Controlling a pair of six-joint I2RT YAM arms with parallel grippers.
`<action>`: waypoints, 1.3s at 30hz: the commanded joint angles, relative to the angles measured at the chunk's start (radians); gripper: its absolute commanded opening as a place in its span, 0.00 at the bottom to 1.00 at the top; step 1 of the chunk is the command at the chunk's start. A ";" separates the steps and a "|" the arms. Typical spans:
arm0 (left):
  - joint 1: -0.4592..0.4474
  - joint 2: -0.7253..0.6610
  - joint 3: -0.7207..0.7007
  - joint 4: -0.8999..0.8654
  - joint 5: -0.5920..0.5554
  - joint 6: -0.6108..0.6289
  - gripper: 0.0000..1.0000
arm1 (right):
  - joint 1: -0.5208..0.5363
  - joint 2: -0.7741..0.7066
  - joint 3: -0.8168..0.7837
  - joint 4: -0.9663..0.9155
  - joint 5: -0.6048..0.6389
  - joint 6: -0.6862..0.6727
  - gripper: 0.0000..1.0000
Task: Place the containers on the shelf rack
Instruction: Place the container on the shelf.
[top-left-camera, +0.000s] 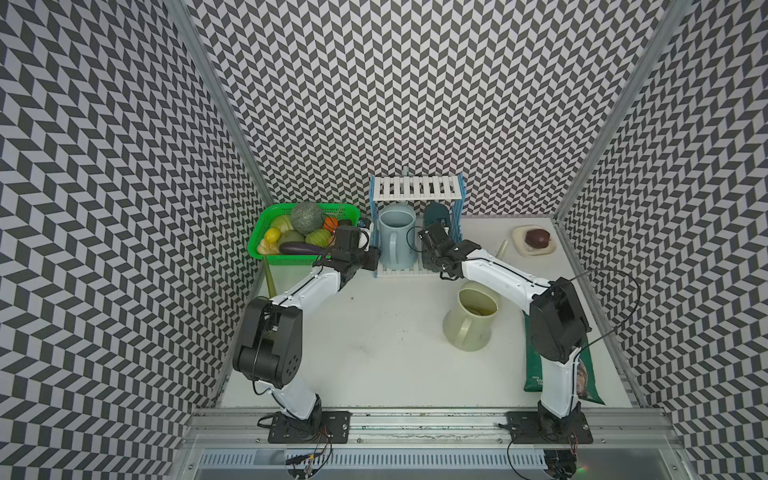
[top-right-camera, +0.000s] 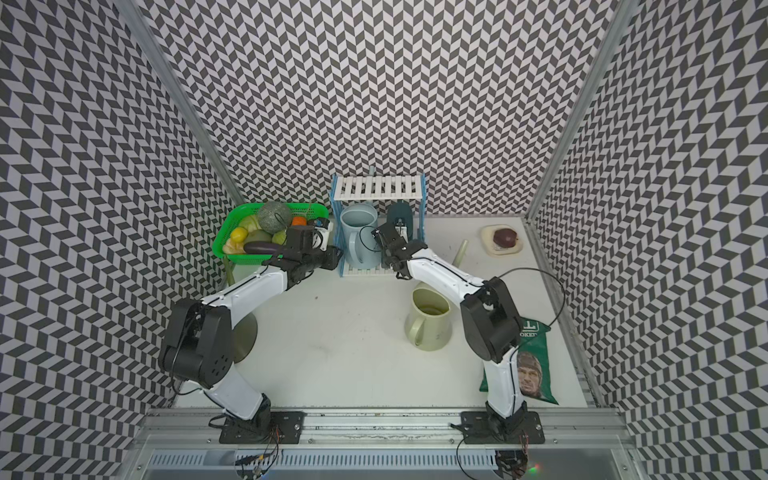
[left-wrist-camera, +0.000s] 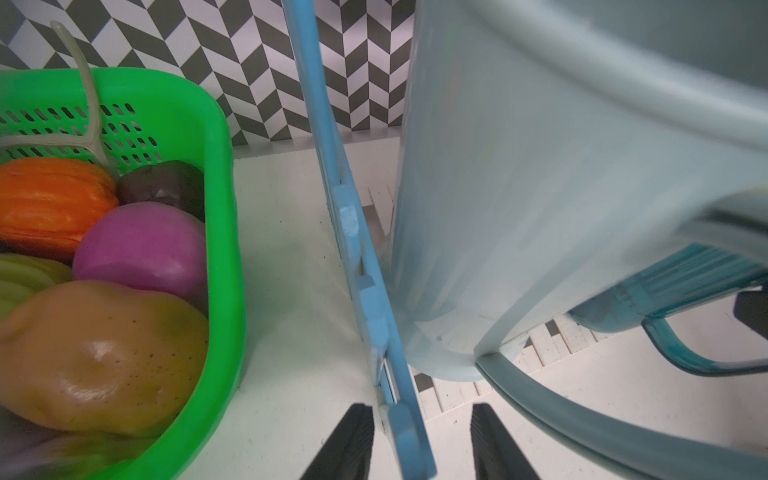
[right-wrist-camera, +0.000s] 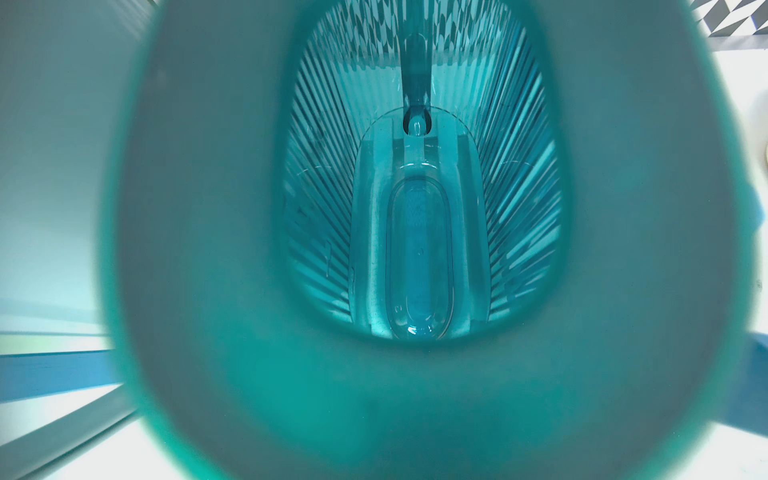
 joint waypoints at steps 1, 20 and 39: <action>0.002 0.011 0.011 0.009 -0.016 0.007 0.44 | -0.003 0.016 0.024 0.001 0.046 -0.009 0.13; 0.001 0.015 0.013 0.003 -0.019 0.004 0.41 | -0.004 -0.016 -0.011 0.042 0.039 -0.020 0.31; 0.000 -0.001 0.025 -0.018 -0.025 0.004 0.43 | 0.007 -0.155 -0.027 0.047 0.015 -0.035 0.49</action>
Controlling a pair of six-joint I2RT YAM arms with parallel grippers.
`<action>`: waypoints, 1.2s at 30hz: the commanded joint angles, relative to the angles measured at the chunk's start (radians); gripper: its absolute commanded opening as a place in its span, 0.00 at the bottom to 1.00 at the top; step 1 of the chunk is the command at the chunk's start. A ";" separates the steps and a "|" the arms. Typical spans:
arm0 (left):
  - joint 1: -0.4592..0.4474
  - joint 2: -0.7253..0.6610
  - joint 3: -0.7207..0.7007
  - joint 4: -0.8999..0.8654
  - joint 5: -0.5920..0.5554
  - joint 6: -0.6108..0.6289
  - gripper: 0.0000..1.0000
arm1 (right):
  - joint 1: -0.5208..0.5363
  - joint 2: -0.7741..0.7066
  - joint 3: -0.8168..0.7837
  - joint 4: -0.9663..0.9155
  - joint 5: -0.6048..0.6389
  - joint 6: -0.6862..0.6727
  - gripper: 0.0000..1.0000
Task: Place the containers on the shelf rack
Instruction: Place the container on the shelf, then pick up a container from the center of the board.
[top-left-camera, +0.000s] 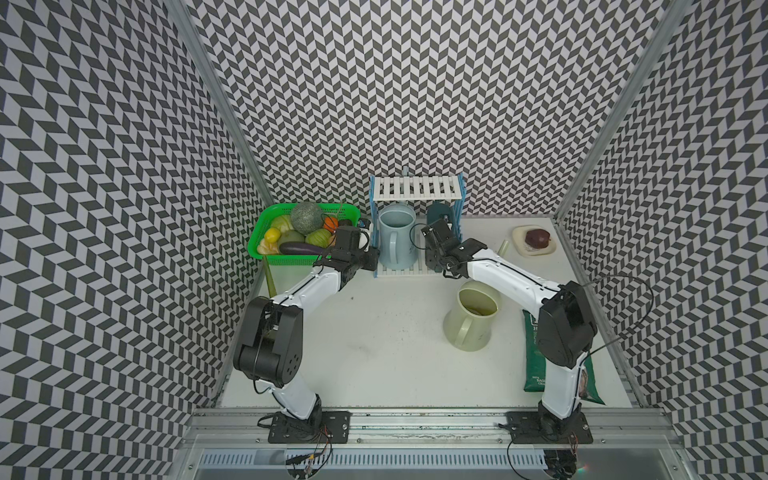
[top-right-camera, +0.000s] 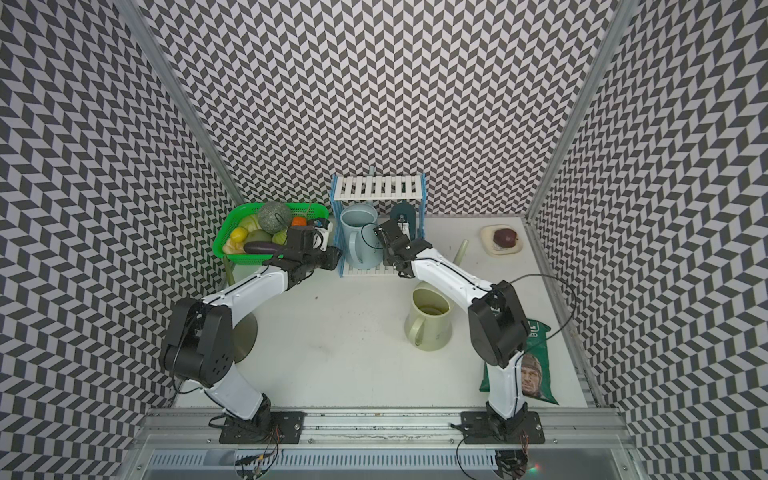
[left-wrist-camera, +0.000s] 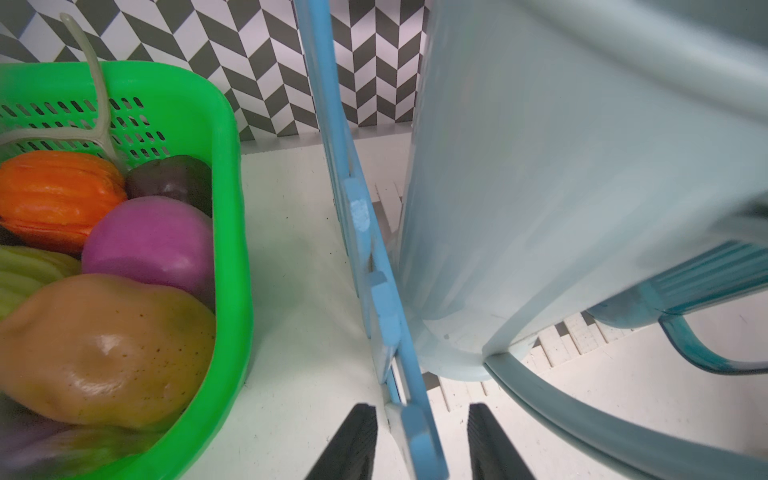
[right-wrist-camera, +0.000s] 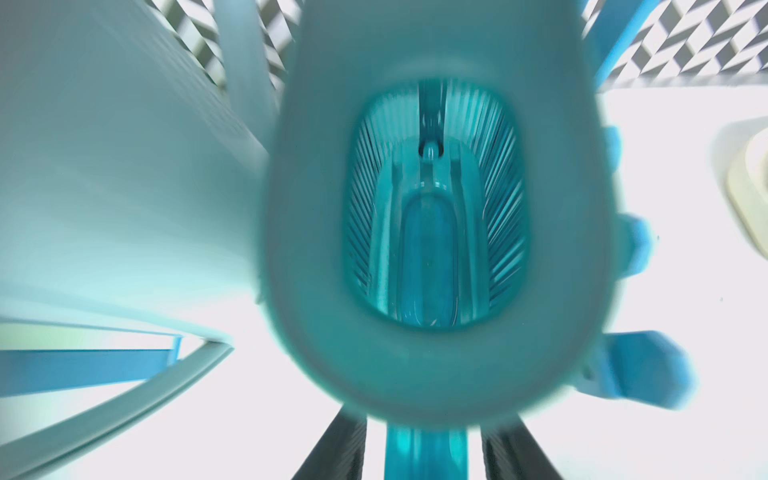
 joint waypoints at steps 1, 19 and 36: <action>0.000 -0.011 0.026 -0.019 -0.013 0.007 0.43 | 0.006 -0.081 -0.014 0.042 0.001 -0.014 0.50; 0.006 -0.291 -0.015 -0.125 -0.068 0.103 0.70 | 0.003 -0.537 -0.377 0.356 0.064 -0.168 0.76; -0.460 -0.377 0.069 -0.444 0.224 0.229 1.00 | -0.504 -0.672 -0.475 0.308 -0.320 -0.195 0.91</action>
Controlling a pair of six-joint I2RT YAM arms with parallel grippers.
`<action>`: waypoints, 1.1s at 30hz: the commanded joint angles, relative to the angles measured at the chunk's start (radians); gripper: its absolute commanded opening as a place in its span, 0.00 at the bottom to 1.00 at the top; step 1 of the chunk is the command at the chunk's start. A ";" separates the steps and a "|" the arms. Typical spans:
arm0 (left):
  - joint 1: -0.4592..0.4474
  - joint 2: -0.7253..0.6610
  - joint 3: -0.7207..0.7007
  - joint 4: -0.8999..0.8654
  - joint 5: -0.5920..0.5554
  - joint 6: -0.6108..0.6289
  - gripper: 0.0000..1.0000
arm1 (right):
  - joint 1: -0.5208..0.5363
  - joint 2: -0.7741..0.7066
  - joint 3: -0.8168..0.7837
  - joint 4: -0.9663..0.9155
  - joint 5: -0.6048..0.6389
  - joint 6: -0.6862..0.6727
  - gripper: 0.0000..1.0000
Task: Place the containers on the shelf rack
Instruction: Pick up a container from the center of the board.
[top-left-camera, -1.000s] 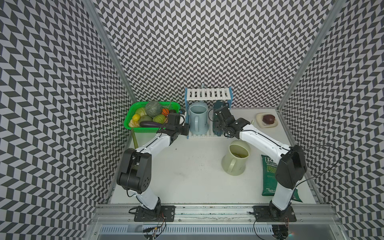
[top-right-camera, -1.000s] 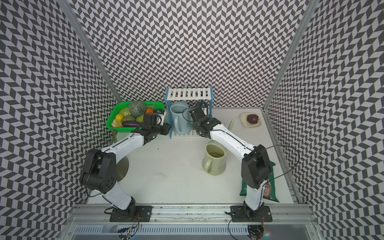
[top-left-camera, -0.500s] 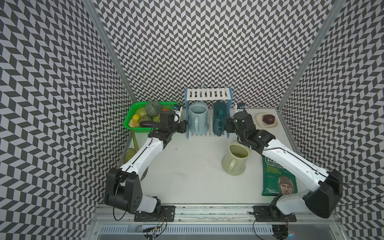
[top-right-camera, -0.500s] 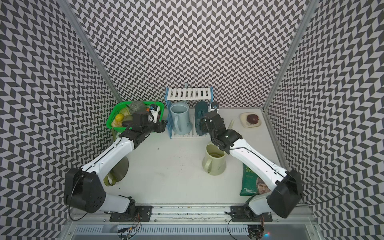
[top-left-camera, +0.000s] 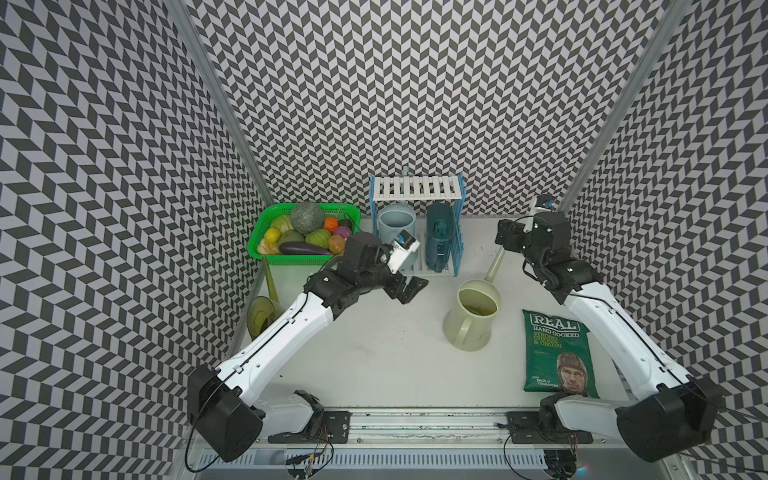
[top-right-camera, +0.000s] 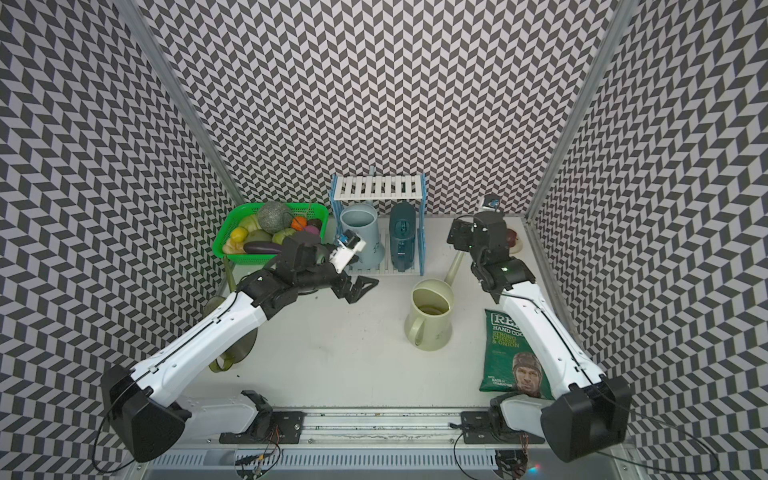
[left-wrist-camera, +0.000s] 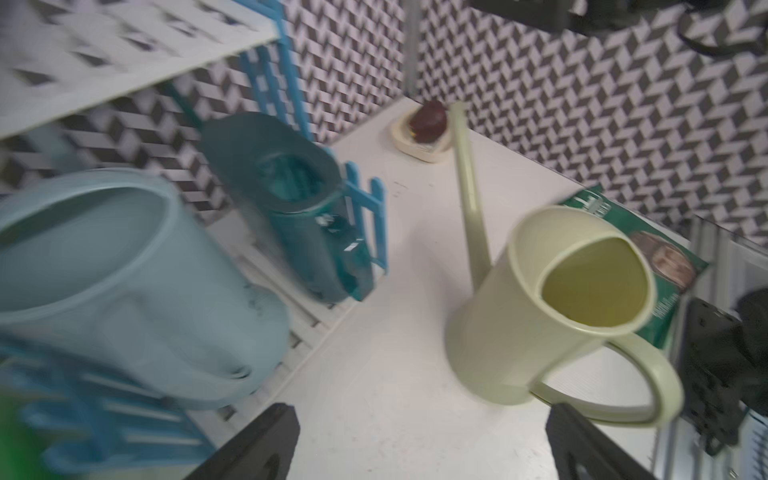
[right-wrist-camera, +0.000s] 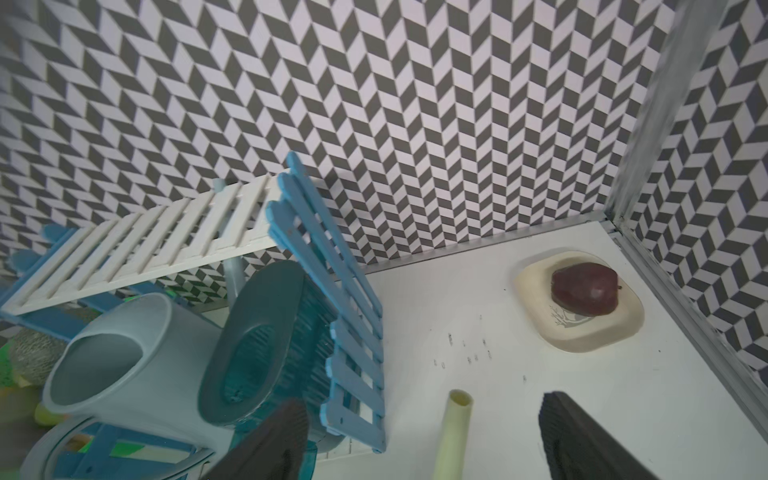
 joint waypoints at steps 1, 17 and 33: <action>-0.100 0.017 0.012 -0.059 0.000 0.025 1.00 | -0.079 -0.038 -0.028 0.023 -0.109 -0.009 0.91; -0.386 0.121 0.041 -0.052 -0.139 -0.048 1.00 | -0.130 -0.085 -0.091 0.038 -0.126 -0.004 0.92; -0.358 0.230 0.025 0.076 -0.339 -0.038 0.86 | -0.133 -0.196 -0.164 0.034 -0.121 0.000 0.91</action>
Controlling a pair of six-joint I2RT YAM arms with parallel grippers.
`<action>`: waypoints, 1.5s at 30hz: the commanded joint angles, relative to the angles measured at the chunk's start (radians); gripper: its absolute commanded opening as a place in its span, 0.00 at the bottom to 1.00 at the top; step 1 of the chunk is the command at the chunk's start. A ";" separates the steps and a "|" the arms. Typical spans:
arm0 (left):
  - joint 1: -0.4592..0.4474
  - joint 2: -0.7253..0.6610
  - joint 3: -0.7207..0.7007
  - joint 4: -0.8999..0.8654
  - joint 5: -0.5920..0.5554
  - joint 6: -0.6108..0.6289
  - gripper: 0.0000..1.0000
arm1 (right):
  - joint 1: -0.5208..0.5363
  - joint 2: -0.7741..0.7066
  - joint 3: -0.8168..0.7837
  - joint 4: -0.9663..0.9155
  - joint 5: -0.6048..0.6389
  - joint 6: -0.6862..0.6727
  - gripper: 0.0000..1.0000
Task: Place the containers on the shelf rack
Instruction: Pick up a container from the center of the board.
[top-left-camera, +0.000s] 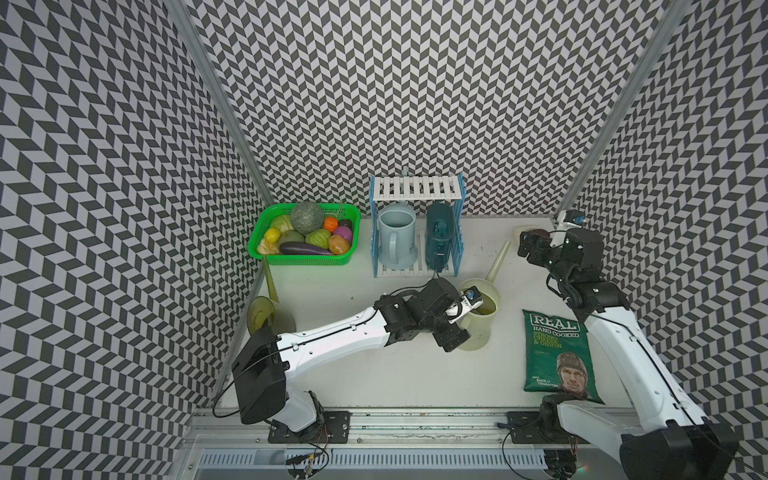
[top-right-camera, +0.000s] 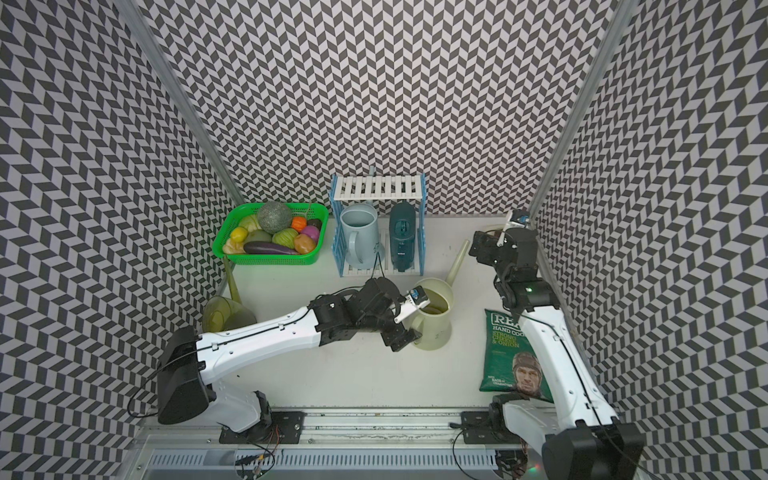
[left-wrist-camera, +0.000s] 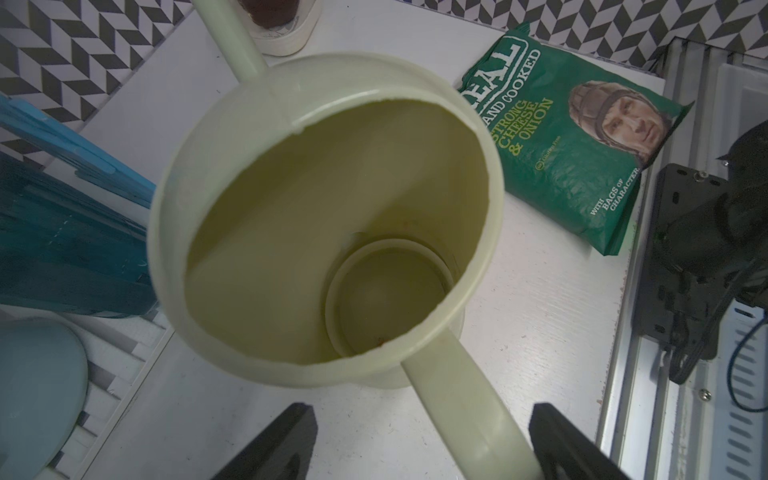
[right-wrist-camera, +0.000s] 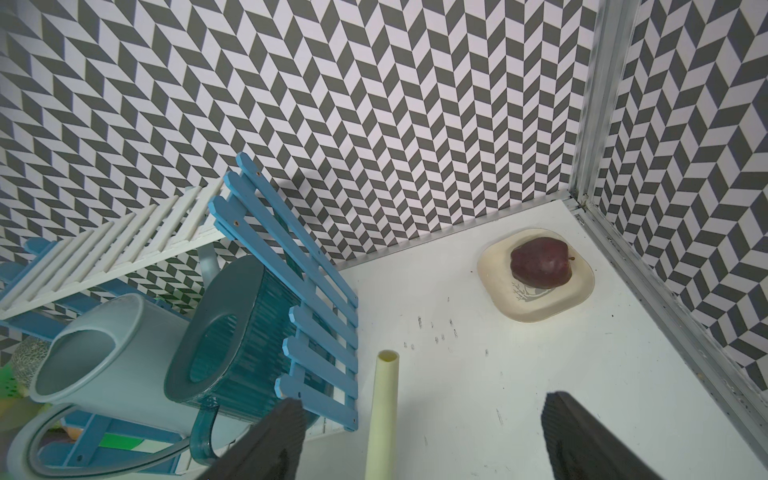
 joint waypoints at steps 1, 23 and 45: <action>0.041 -0.004 -0.007 0.065 -0.027 0.016 0.85 | -0.005 -0.031 -0.014 0.036 -0.003 0.000 0.91; 0.157 -0.078 -0.276 0.460 0.091 0.157 0.78 | -0.005 -0.040 -0.038 0.043 -0.023 0.008 0.90; 0.161 -0.075 -0.388 0.649 0.132 0.138 0.40 | -0.005 -0.081 -0.057 0.020 -0.053 0.016 0.90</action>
